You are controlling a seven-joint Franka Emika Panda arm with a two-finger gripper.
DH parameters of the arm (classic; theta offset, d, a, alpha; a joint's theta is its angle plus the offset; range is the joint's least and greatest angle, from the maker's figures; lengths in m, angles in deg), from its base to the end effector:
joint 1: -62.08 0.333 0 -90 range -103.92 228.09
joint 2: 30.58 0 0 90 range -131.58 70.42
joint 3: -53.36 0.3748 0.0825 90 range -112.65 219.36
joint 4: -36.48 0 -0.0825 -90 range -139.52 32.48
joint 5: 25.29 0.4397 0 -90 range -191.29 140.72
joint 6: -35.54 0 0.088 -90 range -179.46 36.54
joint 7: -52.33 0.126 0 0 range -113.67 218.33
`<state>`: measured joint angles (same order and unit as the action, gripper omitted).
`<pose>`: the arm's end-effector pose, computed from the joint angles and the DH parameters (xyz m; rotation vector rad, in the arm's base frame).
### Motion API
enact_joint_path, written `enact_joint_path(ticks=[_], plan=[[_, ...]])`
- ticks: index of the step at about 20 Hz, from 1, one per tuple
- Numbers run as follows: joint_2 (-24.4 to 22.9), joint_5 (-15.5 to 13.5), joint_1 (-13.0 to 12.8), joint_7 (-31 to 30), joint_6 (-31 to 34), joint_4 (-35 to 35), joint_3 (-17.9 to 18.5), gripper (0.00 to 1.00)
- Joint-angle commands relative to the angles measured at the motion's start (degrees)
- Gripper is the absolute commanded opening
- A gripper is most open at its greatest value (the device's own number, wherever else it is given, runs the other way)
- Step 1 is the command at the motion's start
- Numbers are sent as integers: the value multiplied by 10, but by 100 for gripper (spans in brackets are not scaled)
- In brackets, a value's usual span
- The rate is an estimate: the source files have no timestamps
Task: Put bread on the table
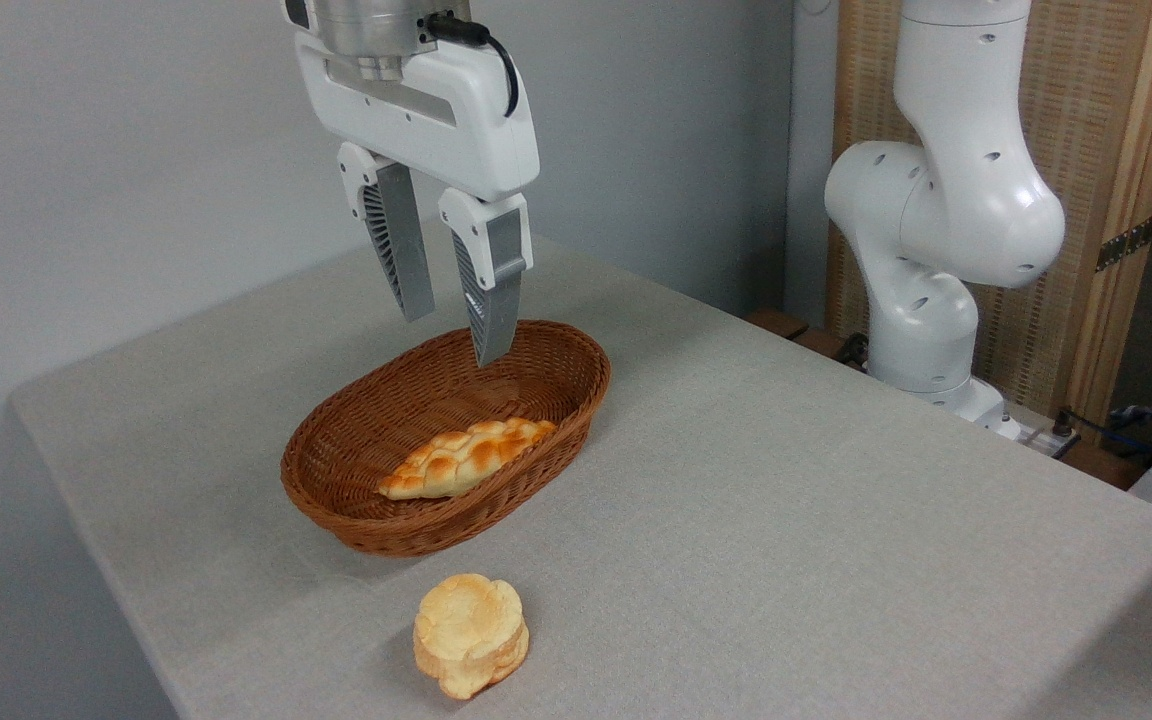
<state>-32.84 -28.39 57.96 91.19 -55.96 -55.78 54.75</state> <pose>0.5976 -0.0349 0.6698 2.8953 -1.0984 0.0650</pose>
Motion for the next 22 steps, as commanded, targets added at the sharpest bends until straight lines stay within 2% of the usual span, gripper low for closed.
enact_joint_path(ticks=[1,13,19,22], plan=[[2,0,0,-14,-3,8,-2,100],[3,-1,-2,-14,-2,9,-6,100],[6,-4,-5,-17,-3,-7,-49,100],[4,-10,-5,-23,-18,-35,-85,100]])
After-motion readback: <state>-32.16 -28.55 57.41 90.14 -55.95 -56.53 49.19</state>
